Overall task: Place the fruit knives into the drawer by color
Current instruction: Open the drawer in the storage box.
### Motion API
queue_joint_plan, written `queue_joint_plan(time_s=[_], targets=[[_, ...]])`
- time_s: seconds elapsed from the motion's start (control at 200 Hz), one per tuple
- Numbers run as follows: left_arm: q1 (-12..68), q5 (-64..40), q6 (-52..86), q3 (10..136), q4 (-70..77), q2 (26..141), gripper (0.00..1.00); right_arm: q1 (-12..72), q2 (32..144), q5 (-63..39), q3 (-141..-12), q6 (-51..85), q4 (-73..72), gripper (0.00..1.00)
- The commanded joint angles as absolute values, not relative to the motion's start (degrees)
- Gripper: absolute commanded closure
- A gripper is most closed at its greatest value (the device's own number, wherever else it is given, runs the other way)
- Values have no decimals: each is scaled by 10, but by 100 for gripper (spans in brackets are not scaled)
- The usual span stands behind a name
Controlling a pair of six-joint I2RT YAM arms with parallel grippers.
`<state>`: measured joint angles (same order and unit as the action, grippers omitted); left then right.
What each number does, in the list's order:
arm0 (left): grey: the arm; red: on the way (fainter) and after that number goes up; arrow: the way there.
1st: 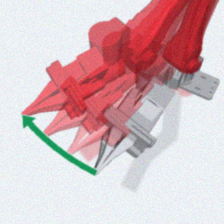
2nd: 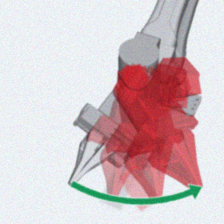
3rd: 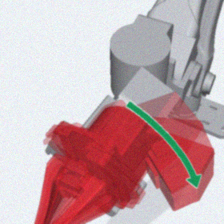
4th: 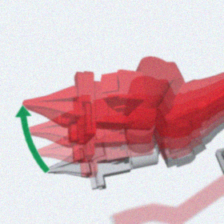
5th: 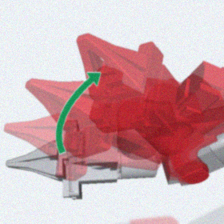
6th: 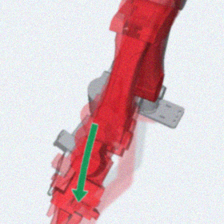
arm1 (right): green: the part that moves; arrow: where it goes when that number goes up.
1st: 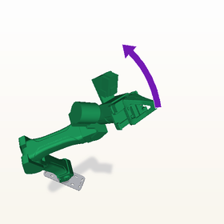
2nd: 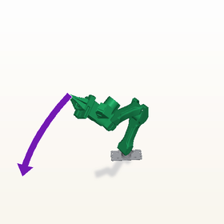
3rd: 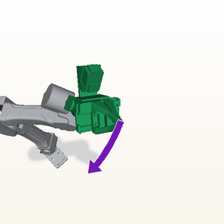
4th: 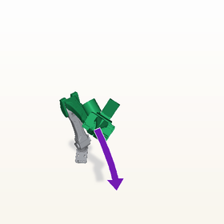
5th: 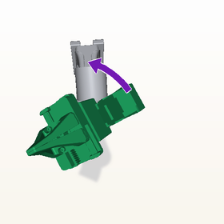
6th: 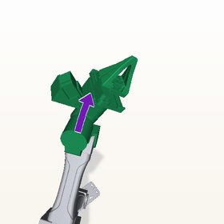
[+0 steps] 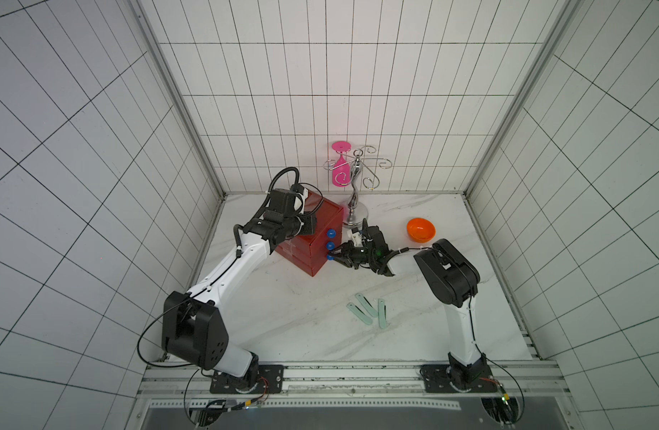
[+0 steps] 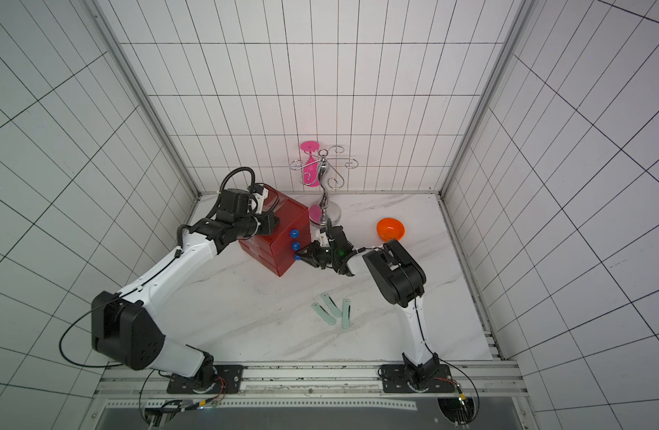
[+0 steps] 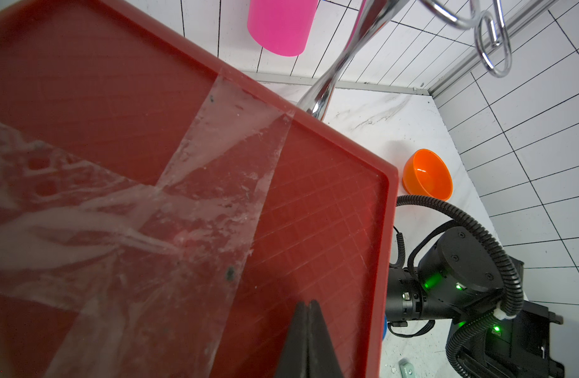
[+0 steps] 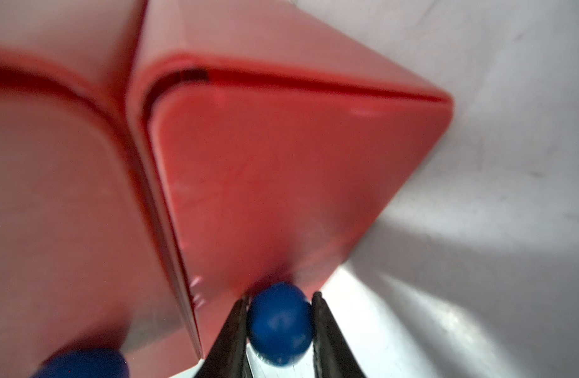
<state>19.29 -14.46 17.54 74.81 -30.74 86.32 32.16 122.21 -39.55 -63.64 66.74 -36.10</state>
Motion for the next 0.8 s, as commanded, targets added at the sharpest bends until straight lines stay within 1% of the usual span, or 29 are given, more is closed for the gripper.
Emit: queue_joint_plan(time_s=[0.0, 0.445, 0.795], targets=[[191, -112, 174, 714, -434, 908, 100, 310, 1205, -381, -615, 678, -385, 80], [191, -111, 174, 714, -434, 908, 100, 295, 1166, -378, -526, 670, -399, 81], [191, -112, 175, 714, -433, 907, 100, 282, 1105, -371, -439, 639, -379, 81]])
